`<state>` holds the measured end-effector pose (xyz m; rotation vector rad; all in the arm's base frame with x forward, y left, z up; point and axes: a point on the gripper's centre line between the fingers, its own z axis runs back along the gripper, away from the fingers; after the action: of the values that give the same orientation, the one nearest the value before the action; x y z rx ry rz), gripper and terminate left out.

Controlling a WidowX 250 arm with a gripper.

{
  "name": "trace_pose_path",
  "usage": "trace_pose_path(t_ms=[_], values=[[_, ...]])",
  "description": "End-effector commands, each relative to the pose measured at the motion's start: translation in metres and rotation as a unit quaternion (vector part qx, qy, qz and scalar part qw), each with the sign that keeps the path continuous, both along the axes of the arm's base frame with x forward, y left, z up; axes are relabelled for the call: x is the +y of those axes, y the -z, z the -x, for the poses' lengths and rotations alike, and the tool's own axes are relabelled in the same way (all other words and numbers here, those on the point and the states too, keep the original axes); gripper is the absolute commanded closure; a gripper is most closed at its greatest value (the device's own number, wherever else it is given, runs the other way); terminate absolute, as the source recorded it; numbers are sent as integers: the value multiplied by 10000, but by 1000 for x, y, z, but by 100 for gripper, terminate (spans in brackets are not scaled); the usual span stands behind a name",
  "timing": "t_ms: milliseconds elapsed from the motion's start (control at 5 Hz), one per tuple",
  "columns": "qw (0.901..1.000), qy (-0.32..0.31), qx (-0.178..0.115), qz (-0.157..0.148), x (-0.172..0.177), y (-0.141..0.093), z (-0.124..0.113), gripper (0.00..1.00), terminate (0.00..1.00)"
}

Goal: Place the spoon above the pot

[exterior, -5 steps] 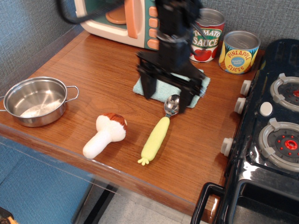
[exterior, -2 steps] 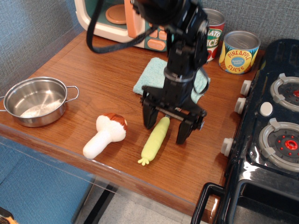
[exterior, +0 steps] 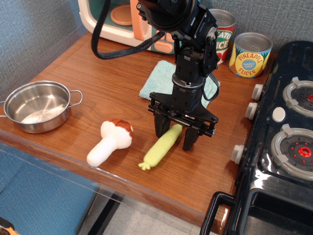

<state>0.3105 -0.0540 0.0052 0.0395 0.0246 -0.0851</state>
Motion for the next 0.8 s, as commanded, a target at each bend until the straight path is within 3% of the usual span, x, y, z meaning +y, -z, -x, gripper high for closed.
trace_pose_path(t_ms=[0,200,400,600], values=[[9997,89,-217,-64,0,-21,9,100,0],[9987,132,-473,140,5,-58,6,100,0],[9967,-60,-801,139,37,-102,-10,100,0],[9968,-262,-741,-162,85,-106,-35,100,0]])
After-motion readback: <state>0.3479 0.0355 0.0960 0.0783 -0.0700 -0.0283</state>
